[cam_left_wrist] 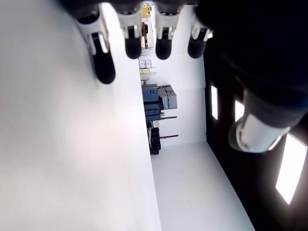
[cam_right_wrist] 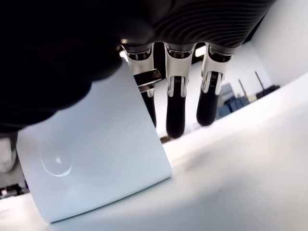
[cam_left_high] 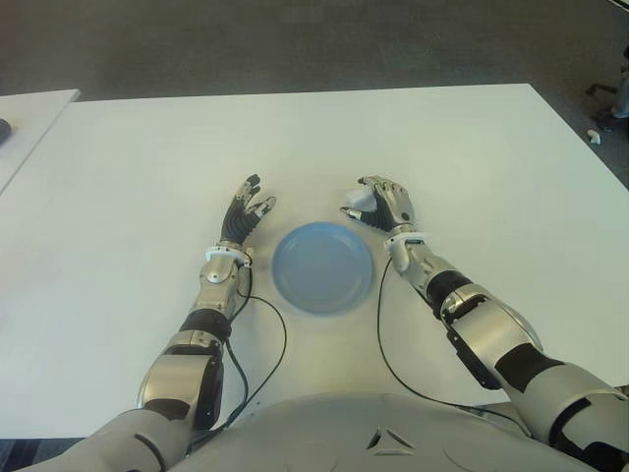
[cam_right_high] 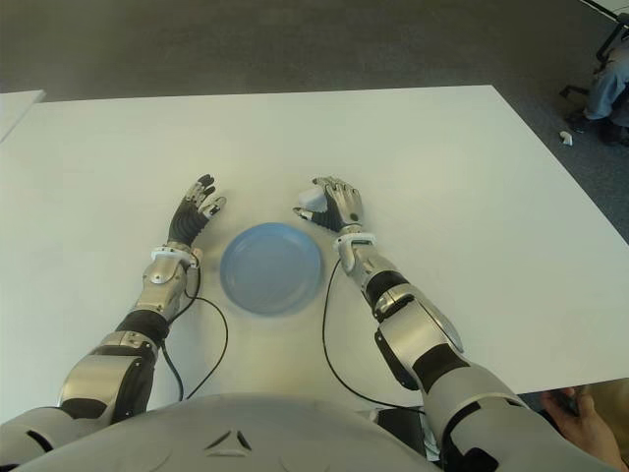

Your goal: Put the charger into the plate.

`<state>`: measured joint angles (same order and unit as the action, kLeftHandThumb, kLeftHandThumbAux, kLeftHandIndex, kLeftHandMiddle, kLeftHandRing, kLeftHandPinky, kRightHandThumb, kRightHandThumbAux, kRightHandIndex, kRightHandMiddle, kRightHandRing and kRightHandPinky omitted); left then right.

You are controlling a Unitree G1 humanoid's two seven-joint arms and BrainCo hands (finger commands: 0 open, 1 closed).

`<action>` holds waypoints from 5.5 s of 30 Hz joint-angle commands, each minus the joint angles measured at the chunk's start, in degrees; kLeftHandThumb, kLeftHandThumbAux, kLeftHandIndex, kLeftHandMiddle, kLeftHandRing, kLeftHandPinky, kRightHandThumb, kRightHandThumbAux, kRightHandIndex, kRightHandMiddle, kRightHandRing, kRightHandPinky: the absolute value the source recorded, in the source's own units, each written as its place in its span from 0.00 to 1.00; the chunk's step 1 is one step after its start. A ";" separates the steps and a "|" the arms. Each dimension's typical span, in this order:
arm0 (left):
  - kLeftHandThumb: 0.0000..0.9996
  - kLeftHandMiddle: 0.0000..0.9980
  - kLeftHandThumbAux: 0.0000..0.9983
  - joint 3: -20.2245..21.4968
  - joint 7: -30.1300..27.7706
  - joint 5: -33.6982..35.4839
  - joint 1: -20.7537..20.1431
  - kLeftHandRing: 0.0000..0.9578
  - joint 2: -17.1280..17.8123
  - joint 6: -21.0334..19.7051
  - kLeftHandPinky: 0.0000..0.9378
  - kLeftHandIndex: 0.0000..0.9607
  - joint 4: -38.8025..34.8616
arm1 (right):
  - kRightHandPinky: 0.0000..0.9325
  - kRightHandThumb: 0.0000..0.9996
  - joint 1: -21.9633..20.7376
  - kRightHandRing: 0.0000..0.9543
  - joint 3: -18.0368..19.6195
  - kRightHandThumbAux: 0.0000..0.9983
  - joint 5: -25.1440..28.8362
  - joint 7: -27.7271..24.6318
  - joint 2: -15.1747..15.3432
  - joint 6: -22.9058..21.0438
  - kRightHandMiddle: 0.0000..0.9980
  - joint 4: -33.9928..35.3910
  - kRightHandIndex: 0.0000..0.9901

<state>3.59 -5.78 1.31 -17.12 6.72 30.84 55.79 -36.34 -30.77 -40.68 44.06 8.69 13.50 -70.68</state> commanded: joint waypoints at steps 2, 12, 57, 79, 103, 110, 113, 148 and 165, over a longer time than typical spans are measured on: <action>0.02 0.01 0.62 -0.64 -1.83 -0.07 5.73 0.00 -1.50 -7.34 0.03 0.06 3.54 | 0.91 0.74 4.56 0.82 -0.81 0.68 -0.88 3.81 -0.91 -3.55 0.74 -3.04 0.44; 0.01 0.01 0.63 -0.55 -2.14 0.33 5.52 0.00 -1.80 -7.11 0.02 0.05 3.60 | 0.94 0.75 4.56 0.89 -1.10 0.70 -0.97 6.27 -0.89 -3.69 0.84 -2.35 0.45; 0.01 0.04 0.64 -0.41 -2.41 0.92 5.07 0.01 -1.85 -6.70 0.03 0.07 3.96 | 0.96 0.75 1.94 0.93 0.21 0.71 -0.39 8.06 1.74 -0.12 0.89 0.29 0.44; 0.01 0.04 0.62 0.10 -3.40 1.42 4.77 0.01 -1.53 -6.47 0.02 0.08 5.17 | 0.94 0.74 5.87 0.92 5.88 0.71 1.32 2.30 8.32 1.64 0.89 26.61 0.44; 0.01 0.06 0.57 -0.23 -2.48 0.97 5.07 0.01 -2.08 -6.35 0.01 0.12 4.74 | 0.94 0.75 6.66 0.92 10.60 0.71 -2.31 1.92 11.42 2.73 0.88 39.44 0.44; 0.01 0.06 0.56 -0.39 -2.38 0.76 5.11 0.01 -1.93 -6.67 0.01 0.12 4.60 | 0.95 0.75 6.94 0.91 11.08 0.71 -2.52 1.29 11.22 2.60 0.88 39.84 0.44; 0.01 0.06 0.55 -0.41 -2.49 0.80 5.27 0.01 -1.90 -6.85 0.01 0.12 4.32 | 0.95 0.75 7.41 0.91 11.25 0.71 -2.32 0.63 11.14 2.66 0.88 40.53 0.44; 0.02 0.08 0.55 -0.03 -2.45 1.34 5.07 0.02 -2.78 -7.01 0.00 0.15 4.40 | 0.96 0.75 14.88 0.92 3.53 0.71 -2.94 -7.84 1.98 4.43 0.89 39.90 0.44; 0.00 0.05 0.58 -0.70 -2.47 1.05 4.58 0.00 -2.36 -5.31 0.00 0.12 6.08 | 0.95 0.75 16.46 0.93 0.84 0.71 -5.92 -5.30 0.89 3.85 0.90 39.97 0.44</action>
<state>3.62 -7.89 3.27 -16.94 5.39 38.47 56.93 -21.04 -29.04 -44.91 37.41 9.78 17.53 -30.09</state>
